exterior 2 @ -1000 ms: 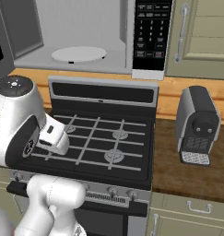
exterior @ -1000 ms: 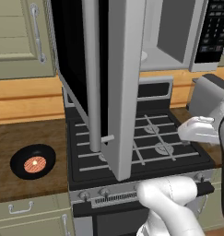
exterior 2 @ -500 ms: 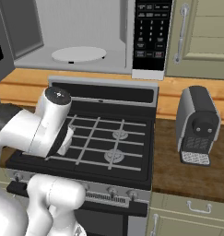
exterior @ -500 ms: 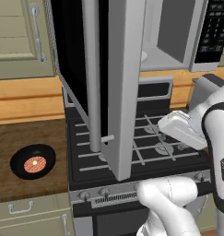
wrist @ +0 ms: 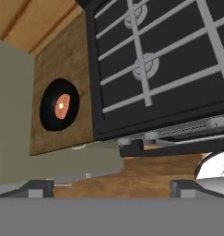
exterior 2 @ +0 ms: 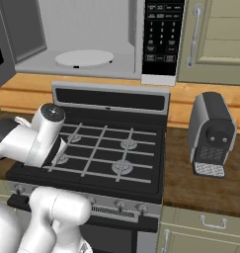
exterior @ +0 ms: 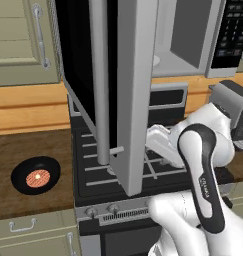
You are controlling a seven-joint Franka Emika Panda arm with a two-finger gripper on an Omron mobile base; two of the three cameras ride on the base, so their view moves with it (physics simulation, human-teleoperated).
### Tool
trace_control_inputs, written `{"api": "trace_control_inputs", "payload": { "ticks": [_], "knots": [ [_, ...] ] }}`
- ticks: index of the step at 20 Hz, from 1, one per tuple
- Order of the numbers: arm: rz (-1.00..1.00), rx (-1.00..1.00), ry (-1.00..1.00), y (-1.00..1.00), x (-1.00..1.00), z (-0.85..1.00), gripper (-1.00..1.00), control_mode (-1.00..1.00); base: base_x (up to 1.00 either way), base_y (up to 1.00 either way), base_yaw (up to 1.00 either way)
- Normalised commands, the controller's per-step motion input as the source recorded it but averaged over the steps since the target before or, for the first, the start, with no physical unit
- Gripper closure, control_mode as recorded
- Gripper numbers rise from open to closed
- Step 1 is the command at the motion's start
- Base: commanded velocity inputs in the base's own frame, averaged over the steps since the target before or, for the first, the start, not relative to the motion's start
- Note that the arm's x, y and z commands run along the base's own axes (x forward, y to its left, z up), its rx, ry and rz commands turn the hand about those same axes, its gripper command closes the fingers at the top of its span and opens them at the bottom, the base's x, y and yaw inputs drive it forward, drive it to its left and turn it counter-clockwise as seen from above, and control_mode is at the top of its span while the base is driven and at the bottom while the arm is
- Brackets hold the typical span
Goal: Open the microwave, place the bowl with waffle inside the microwave, then close the microwave door and turn it on.
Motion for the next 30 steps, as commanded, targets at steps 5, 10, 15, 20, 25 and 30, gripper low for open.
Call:
{"api": "trace_control_inputs", "payload": {
  "ticks": [5,10,15,20,25,30],
  "knots": [
    [-0.02,0.0,0.01,0.73,0.56,-0.3,-1.0,-1.0,0.0,0.0,0.0],
    [0.0,0.01,0.09,0.65,0.65,-0.3,-1.0,-1.0,0.0,0.0,0.0],
    [0.0,0.01,0.06,0.44,0.6,-0.24,-1.0,-1.0,0.0,0.0,0.0],
    [0.0,0.0,0.03,0.61,0.54,-0.19,-1.0,-1.0,0.0,0.0,0.0],
    [0.09,0.01,0.01,0.38,0.3,-0.19,-1.0,-1.0,0.0,0.0,0.0],
    [0.18,0.03,0.05,0.0,0.29,0.0,-1.0,-1.0,0.0,0.0,0.0]
  ]
}}
